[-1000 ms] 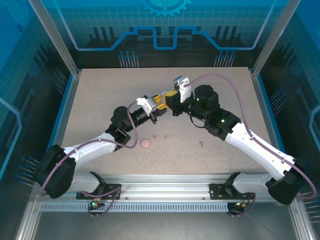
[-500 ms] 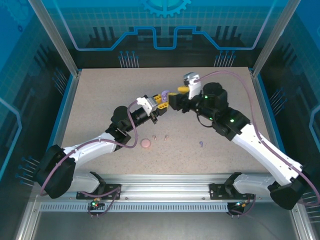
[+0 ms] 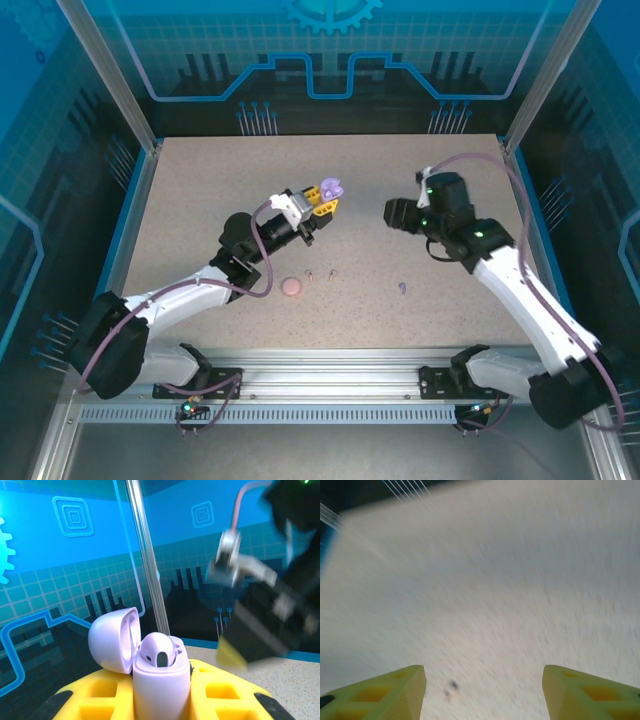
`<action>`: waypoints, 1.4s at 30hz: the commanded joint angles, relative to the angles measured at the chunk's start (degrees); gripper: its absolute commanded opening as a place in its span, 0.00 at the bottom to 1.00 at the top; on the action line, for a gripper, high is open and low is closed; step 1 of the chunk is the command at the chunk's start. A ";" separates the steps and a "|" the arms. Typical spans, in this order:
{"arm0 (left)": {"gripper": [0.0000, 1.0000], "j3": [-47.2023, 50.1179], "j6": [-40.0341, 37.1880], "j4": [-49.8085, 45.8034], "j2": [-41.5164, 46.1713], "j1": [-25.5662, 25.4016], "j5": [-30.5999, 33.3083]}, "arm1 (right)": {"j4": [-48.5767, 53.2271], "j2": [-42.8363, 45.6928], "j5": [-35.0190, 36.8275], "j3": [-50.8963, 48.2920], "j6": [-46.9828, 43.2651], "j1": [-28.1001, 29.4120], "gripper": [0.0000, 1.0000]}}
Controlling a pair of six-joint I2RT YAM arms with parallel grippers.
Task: Insert the wireless bluetooth earbuds into the charging case
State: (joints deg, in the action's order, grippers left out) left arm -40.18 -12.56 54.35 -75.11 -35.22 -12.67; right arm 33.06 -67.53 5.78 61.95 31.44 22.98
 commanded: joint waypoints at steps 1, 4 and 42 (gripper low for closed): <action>0.00 0.64 -0.53 2.23 2.47 -0.32 1.09 | 7.33 -4.05 1.86 -3.81 3.80 -0.75 0.63; 0.00 0.97 -0.67 1.64 3.34 -0.37 1.25 | 7.64 -7.62 3.77 -6.92 4.65 -0.61 0.62; 0.00 2.35 0.00 1.86 4.80 -0.46 1.19 | 0.80 -24.14 7.80 -14.21 5.65 3.35 0.35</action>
State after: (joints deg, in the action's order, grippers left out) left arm -38.39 -12.40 54.33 -71.66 -35.22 -12.21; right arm 34.85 -89.82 10.96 47.05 36.64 25.93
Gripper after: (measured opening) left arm 0.224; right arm 0.359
